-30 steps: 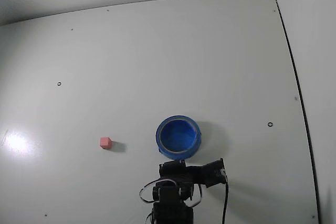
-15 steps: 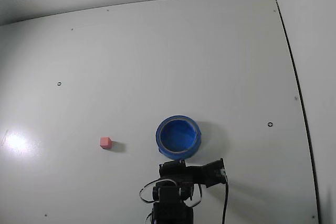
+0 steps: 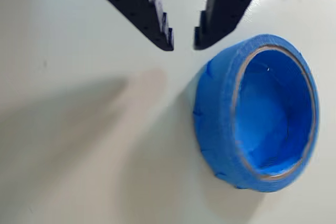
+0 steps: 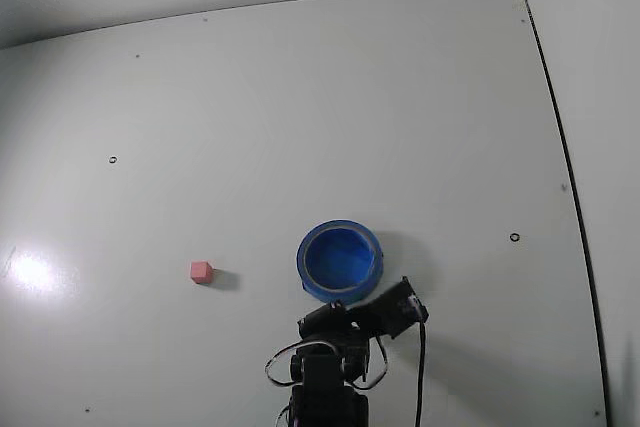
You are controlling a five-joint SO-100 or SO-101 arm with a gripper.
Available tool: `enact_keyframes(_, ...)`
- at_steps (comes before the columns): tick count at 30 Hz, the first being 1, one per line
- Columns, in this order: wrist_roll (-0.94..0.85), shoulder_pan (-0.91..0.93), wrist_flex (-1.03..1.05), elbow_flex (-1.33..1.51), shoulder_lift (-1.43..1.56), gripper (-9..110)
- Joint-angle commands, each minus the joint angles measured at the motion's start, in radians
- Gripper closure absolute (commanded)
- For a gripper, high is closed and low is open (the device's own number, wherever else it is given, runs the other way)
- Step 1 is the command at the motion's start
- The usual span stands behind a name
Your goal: Grasp a block and put it in the bin.
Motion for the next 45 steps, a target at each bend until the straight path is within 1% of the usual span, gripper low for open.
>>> enact_keyframes(1,-0.181,-0.009,0.005,-0.181,-0.009,89)
enact_keyframes(4,-0.308,-0.069,0.008,-0.288,-0.011,85)
enact_keyframes(8,-0.433,-0.245,0.046,-0.44,-0.083,84)
enact_keyframes(13,-0.407,-0.456,0.083,-0.643,-0.38,83)
enact_keyframes(18,-0.367,-0.572,0.084,-0.874,-0.721,84)
enact_keyframes(23,-0.36,-0.624,0.078,-1.065,-0.997,84)
enact_keyframes(28,-0.36,-0.649,0.075,-1.198,-1.178,83)
enact_keyframes(39,-0.359,-0.73,0.072,-1.338,-1.388,83)
enact_keyframes(45,-0.359,-0.729,0.072,-1.436,-1.5,83)
